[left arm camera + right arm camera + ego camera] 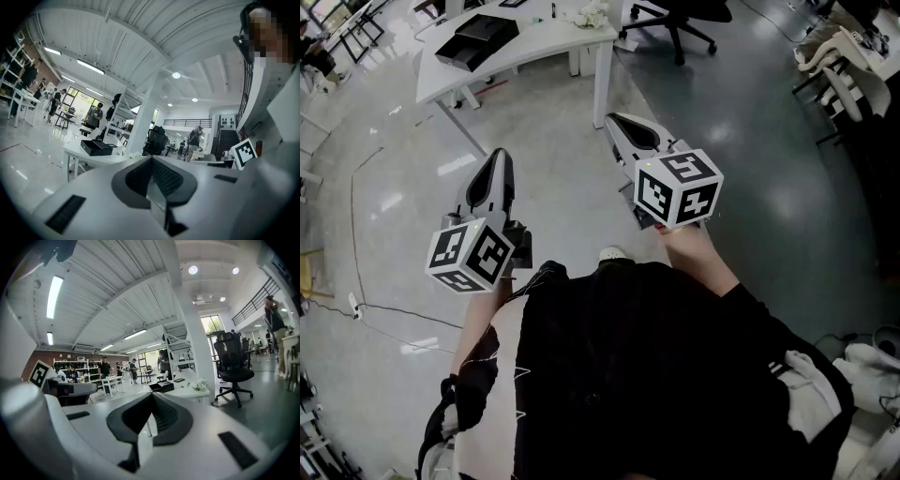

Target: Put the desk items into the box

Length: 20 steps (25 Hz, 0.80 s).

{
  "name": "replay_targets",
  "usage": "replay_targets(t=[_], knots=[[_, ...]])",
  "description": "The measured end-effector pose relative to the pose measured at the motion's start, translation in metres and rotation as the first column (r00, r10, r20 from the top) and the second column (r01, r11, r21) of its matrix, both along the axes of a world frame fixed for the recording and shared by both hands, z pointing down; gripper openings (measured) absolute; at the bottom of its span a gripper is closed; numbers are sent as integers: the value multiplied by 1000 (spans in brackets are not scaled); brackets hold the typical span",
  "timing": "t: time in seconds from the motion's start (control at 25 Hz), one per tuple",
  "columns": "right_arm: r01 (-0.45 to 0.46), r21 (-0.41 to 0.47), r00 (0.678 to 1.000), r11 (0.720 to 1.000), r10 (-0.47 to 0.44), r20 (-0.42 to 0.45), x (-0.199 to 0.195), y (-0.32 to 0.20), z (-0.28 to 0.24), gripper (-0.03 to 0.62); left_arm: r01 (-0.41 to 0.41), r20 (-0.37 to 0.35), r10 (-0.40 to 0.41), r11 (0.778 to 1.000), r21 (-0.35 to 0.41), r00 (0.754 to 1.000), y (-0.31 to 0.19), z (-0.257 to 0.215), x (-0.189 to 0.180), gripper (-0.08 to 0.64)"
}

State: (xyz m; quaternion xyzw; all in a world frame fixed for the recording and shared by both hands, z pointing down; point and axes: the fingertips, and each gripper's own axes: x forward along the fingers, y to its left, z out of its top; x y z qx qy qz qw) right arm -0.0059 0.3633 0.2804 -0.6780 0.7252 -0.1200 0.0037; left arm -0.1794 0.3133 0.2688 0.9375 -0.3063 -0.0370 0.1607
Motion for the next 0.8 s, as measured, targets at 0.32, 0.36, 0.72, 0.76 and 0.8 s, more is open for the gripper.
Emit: replay_targets(t=[0.32,0.36,0.72,0.76,0.8], knots=[[3,-4,1000,1000,-3,-2,19,-21,-2,5,11,-5,-11,1000,0,1000,-20,-5,15,11],[2,-3,1000,1000,-2,1,23,-26,-2,5,17,-4,-17,1000,0,1000,-24,-5,18,11],[50,16,999,999,-51,14,81,-71,-8,5,64,-25,-64,998,7,998,-59,-10,65,11],[59,13,998,998,-59,9,88,-76,-8,5,68,-24,-68,998,9,997,-63,-9,72,11],[68,11,998,998,-68,4,95,-81,-8,5,72,-25,-72,997,11,997,-66,-9,79,11]])
